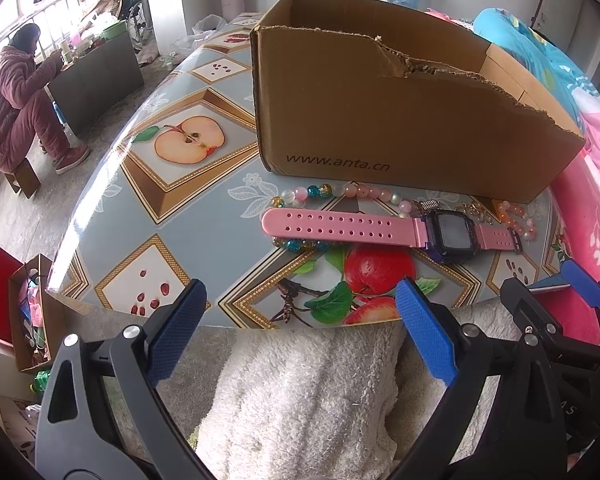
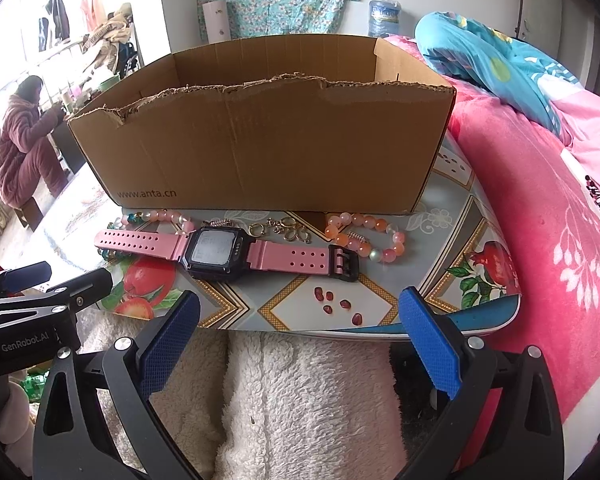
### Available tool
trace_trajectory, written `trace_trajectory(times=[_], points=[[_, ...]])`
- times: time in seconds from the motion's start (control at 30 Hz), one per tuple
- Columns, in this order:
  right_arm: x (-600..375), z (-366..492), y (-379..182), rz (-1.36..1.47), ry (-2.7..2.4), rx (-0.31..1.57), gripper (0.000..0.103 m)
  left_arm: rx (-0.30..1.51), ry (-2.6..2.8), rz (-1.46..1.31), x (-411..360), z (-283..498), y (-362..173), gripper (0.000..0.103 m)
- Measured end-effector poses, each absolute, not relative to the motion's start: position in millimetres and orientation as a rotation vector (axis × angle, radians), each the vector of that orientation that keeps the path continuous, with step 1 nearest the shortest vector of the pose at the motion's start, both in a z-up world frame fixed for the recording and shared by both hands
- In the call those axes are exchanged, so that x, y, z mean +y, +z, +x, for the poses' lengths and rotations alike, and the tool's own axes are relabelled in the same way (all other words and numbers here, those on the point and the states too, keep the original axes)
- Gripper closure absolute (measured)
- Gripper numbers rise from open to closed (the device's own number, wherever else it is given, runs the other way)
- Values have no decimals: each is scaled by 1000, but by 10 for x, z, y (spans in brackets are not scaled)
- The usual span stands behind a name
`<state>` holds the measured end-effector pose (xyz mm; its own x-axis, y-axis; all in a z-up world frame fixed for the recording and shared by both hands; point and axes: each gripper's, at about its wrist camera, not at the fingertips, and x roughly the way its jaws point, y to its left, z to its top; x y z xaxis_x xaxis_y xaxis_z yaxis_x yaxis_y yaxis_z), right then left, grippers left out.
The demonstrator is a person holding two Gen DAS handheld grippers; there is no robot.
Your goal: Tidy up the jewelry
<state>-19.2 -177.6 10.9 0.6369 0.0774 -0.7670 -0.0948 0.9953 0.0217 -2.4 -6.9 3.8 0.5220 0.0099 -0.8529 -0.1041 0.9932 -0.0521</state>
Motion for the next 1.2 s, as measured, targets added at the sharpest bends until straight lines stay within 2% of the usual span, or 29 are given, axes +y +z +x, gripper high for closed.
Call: trace_trajectory(times=[1.2], points=[[-1774,-205,158,-16,80,861,6,1020,65,-106,-62,-39,36,11]])
